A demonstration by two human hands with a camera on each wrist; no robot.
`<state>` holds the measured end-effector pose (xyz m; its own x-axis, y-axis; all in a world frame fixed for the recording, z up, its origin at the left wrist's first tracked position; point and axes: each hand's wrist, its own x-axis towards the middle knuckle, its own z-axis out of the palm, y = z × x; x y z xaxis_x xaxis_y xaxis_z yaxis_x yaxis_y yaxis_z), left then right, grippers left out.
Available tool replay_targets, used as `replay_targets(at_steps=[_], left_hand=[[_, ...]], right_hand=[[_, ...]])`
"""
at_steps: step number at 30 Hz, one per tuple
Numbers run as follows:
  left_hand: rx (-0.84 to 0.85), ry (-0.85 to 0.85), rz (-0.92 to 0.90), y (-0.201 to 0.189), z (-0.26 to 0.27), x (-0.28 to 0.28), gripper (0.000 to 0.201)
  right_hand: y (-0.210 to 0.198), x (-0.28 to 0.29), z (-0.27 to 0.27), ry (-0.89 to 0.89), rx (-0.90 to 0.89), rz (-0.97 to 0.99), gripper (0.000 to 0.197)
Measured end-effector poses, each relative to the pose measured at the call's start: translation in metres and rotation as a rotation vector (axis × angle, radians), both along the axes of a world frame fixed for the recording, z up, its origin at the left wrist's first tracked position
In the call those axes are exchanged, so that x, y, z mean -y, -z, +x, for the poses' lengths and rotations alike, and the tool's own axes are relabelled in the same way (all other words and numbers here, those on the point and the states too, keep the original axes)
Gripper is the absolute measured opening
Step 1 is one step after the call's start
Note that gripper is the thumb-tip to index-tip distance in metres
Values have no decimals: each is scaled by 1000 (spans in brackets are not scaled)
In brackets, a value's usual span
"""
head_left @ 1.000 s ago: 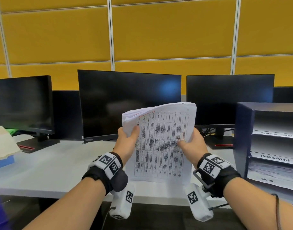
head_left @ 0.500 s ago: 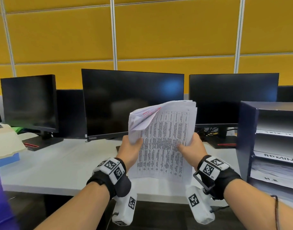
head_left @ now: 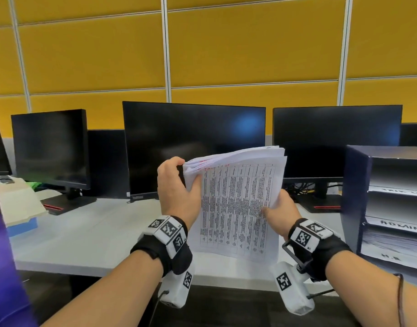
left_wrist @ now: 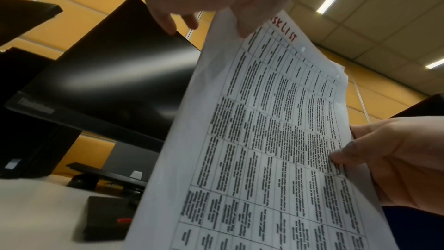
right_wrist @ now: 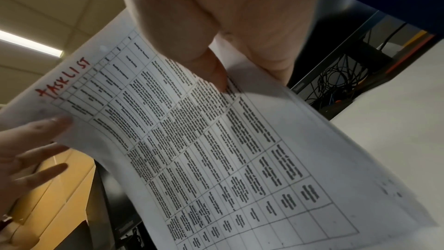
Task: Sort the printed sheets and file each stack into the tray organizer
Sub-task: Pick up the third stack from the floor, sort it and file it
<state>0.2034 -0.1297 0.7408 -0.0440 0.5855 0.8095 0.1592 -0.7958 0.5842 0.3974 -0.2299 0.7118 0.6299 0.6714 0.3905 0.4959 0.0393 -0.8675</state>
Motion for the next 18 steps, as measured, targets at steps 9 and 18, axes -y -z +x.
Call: replay_targets(at_steps=[9, 18], left_hand=[[-107, -140, 262, 5, -10, -11, 11], [-119, -29, 163, 9, -7, -9, 8]], right_hand=[[12, -15, 22, 8, 29, -23, 40], [15, -19, 31, 18, 32, -65, 44]])
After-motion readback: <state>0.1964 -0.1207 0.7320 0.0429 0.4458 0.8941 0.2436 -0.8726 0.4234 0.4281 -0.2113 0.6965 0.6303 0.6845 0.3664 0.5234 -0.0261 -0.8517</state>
